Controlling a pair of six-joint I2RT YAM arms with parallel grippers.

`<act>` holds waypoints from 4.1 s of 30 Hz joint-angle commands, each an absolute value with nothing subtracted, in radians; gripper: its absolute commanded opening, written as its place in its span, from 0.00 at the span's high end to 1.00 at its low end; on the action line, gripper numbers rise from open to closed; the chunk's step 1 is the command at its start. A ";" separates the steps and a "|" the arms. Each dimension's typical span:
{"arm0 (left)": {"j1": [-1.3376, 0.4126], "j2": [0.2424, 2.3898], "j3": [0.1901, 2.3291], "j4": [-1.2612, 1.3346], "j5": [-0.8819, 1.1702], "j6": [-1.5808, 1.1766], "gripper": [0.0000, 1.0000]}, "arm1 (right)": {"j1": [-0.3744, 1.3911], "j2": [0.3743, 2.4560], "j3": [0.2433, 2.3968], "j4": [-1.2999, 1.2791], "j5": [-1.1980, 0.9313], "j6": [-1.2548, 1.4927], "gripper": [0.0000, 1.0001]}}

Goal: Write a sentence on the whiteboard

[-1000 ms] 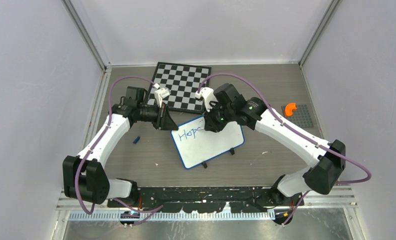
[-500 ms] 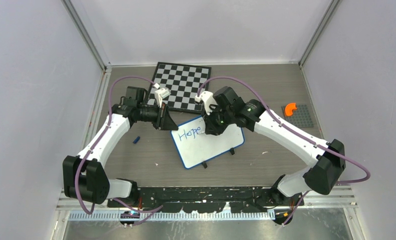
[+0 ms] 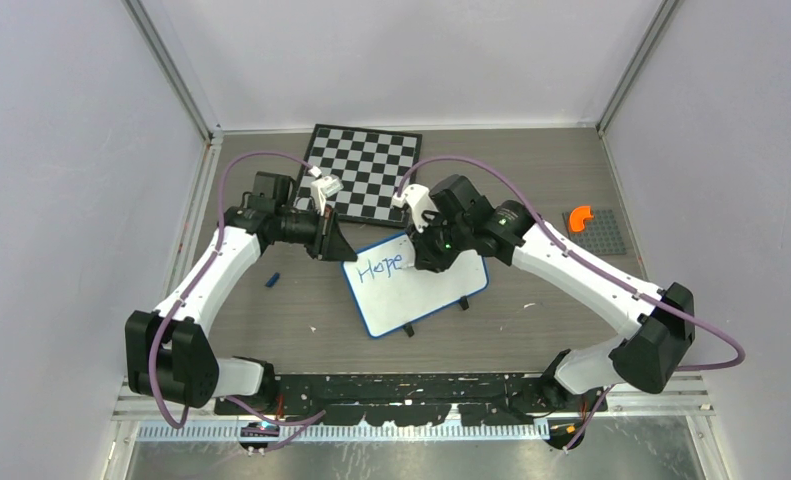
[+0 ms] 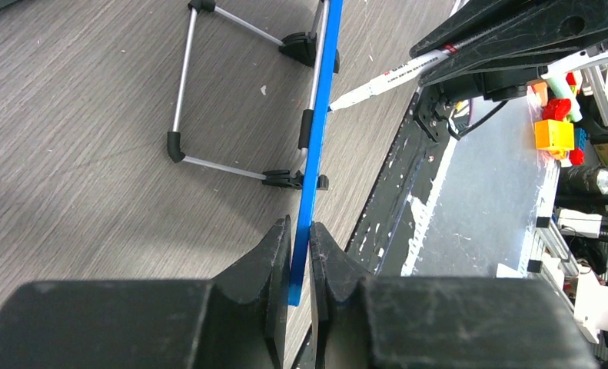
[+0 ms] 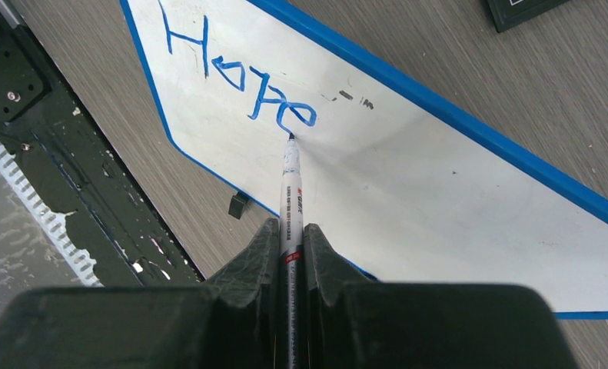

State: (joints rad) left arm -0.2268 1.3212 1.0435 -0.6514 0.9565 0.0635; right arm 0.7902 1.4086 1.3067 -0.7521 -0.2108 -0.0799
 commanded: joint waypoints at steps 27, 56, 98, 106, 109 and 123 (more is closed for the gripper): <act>-0.256 1.344 1.086 -0.751 0.947 0.127 0.83 | 0.726 1.327 1.326 -0.710 -0.203 -0.098 1.00; -0.258 1.335 1.078 -0.750 0.940 0.128 0.84 | 0.725 1.344 1.334 -0.709 -0.164 -0.097 1.00; -0.258 1.337 1.077 -0.745 0.937 0.123 0.84 | 0.689 1.311 1.323 -0.746 -0.162 -0.114 1.00; -0.259 1.338 1.080 -0.745 0.937 0.122 0.84 | 0.663 1.309 1.325 -0.755 -0.124 -0.137 1.00; -0.260 1.344 1.085 -0.745 0.940 0.121 0.84 | 0.658 1.307 1.341 -0.762 -0.120 -0.141 1.00; -0.261 1.344 1.081 -0.744 0.935 0.121 0.84 | 0.671 1.352 1.358 -0.751 -0.189 -0.121 1.00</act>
